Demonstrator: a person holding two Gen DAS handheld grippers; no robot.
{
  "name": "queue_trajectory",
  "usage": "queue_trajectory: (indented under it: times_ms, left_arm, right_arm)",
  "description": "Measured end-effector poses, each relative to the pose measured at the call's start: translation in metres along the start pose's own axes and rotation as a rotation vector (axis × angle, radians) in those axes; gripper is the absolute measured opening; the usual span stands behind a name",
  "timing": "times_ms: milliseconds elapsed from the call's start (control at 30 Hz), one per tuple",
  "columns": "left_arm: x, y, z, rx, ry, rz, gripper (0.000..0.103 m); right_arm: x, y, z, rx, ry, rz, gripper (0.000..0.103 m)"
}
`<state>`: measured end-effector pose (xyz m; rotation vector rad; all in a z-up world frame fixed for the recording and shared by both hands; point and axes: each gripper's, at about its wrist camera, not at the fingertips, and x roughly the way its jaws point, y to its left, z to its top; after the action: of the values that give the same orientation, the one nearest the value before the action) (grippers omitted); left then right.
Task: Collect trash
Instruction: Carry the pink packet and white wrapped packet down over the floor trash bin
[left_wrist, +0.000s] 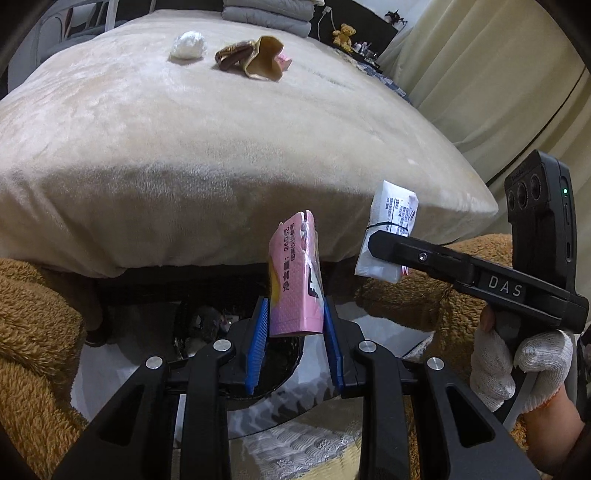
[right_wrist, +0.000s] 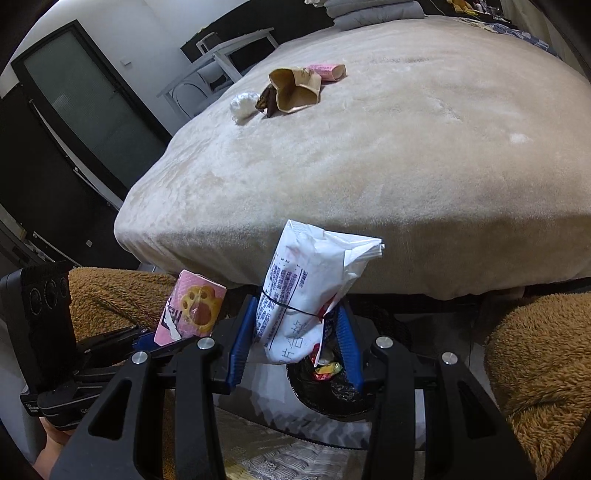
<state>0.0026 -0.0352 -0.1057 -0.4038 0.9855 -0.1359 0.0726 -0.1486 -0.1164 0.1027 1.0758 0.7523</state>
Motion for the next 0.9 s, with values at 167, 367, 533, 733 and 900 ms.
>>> queue_trajectory:
  times_ms: [167, 367, 533, 733, 900]
  left_arm:
    - [0.027, 0.009, 0.000, -0.046, 0.115, 0.022, 0.027]
    - [0.044, 0.015, -0.006, -0.075, 0.193, 0.005, 0.027]
    - [0.053, 0.020, -0.008, -0.093, 0.239, 0.011, 0.027]
    - [0.062, 0.026, -0.008, -0.127, 0.282, 0.025, 0.027]
    - [0.070, 0.024, -0.009, -0.137, 0.312, 0.034, 0.027]
  right_arm:
    - [0.022, -0.010, 0.001, 0.056, 0.091, -0.022, 0.044]
    - [0.044, -0.017, -0.004, 0.088, 0.187, -0.056, 0.044]
    - [0.058, -0.020, -0.008, 0.105, 0.243, -0.064, 0.044]
    - [0.075, -0.021, -0.010, 0.122, 0.308, -0.076, 0.044]
    - [0.081, -0.020, -0.011, 0.130, 0.335, -0.072, 0.044]
